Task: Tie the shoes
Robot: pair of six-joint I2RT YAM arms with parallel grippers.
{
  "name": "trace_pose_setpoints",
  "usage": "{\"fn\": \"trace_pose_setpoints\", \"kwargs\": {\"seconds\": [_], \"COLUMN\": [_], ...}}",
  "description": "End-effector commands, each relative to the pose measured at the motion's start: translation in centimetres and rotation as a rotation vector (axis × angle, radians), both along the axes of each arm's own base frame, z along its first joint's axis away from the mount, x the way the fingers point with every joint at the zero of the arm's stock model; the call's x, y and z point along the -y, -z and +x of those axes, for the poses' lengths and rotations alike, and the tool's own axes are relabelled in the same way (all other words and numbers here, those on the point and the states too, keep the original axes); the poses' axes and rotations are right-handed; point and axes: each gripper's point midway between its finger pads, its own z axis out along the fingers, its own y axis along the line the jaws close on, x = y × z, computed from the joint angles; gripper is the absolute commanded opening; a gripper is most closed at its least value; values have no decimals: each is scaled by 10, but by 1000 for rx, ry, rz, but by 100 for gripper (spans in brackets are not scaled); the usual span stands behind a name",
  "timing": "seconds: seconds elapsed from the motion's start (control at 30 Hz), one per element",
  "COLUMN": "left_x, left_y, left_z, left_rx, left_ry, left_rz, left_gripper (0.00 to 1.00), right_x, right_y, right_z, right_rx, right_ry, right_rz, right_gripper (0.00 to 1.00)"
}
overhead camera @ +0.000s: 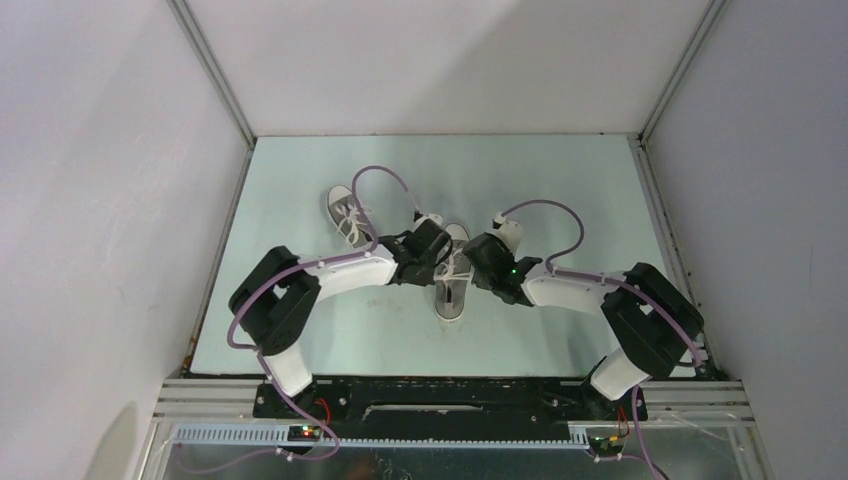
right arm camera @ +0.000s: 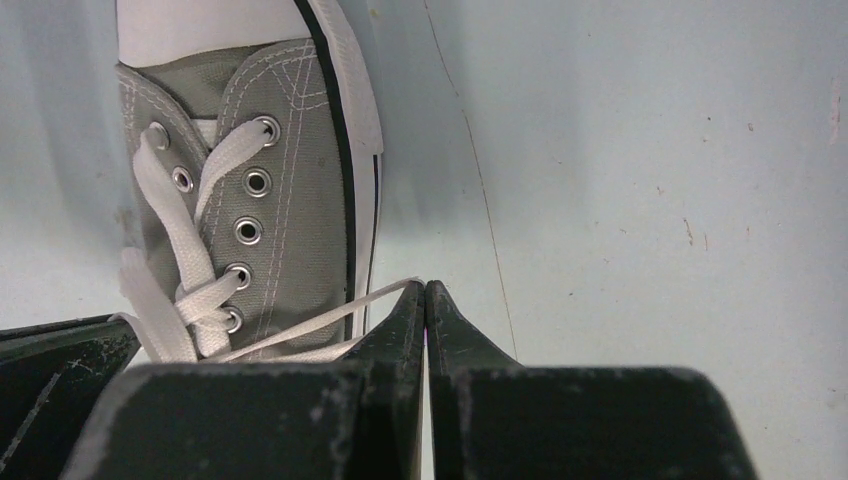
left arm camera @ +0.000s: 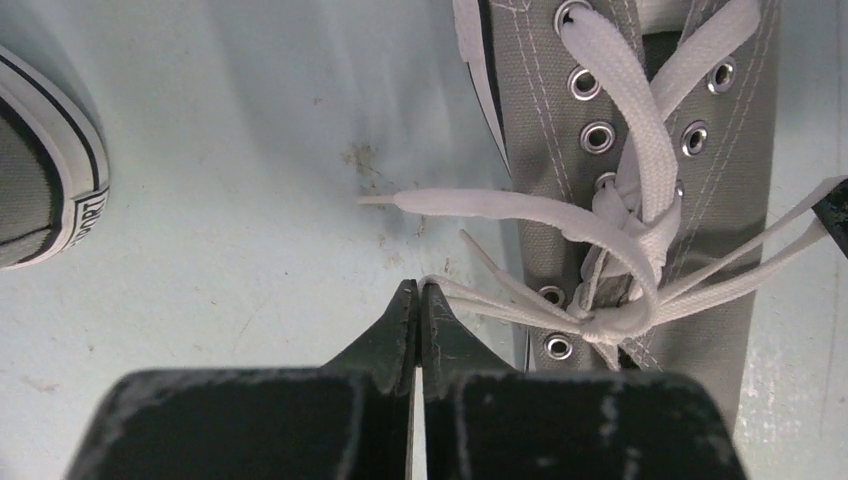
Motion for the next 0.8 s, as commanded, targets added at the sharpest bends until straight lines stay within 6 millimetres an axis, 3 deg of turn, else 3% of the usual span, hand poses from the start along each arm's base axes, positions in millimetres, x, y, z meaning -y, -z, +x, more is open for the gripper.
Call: {"fn": "trace_pose_setpoints", "kwargs": {"seconds": [0.0,0.5,0.77], "left_x": [-46,-50,-51], "left_y": [13,4,2], "left_z": [-4,0,2], "left_rx": [-18,23,24], "left_ry": [-47,-62,-63], "left_rz": [249,365,384], "left_gripper": [0,0,0], "right_x": [54,78,78], "right_y": [13,9,12], "right_z": [-3,2,2], "right_rx": [-25,-35,-36], "right_ry": [61,109,103], "right_rz": [-324,-568,-576], "right_gripper": [0,0,0]}}
